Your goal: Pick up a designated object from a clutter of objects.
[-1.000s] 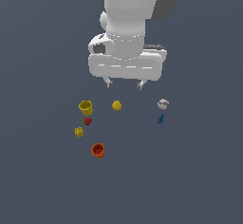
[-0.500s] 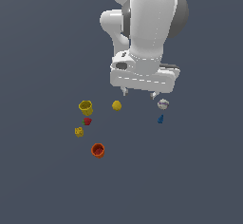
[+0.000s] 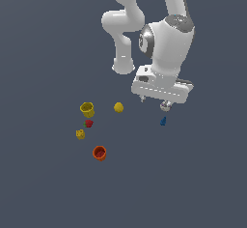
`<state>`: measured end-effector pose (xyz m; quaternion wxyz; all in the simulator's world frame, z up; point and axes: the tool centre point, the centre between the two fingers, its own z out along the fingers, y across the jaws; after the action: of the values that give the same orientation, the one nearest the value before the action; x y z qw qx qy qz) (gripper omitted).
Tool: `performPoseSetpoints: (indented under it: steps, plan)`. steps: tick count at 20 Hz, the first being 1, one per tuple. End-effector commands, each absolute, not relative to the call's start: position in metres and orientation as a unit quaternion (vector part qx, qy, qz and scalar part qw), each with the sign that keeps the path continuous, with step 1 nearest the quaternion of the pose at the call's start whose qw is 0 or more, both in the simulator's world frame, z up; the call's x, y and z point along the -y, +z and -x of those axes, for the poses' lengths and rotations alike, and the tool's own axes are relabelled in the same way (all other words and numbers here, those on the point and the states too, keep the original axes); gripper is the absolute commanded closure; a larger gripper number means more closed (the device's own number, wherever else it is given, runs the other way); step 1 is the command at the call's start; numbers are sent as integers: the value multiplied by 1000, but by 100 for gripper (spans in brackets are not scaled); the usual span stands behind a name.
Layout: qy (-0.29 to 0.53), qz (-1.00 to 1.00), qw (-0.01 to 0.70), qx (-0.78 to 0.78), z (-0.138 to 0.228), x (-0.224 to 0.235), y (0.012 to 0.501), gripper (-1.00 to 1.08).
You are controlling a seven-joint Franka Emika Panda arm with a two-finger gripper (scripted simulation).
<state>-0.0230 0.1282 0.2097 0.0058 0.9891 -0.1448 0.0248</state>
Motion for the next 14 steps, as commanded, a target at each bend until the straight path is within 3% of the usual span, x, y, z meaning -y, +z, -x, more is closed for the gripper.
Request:
performPoseSetpoints:
  steps: [1, 14]
  plan:
    - [23, -987, 6, 157, 33, -144, 194, -92]
    - [10, -977, 3, 212, 98, -216, 120, -92]
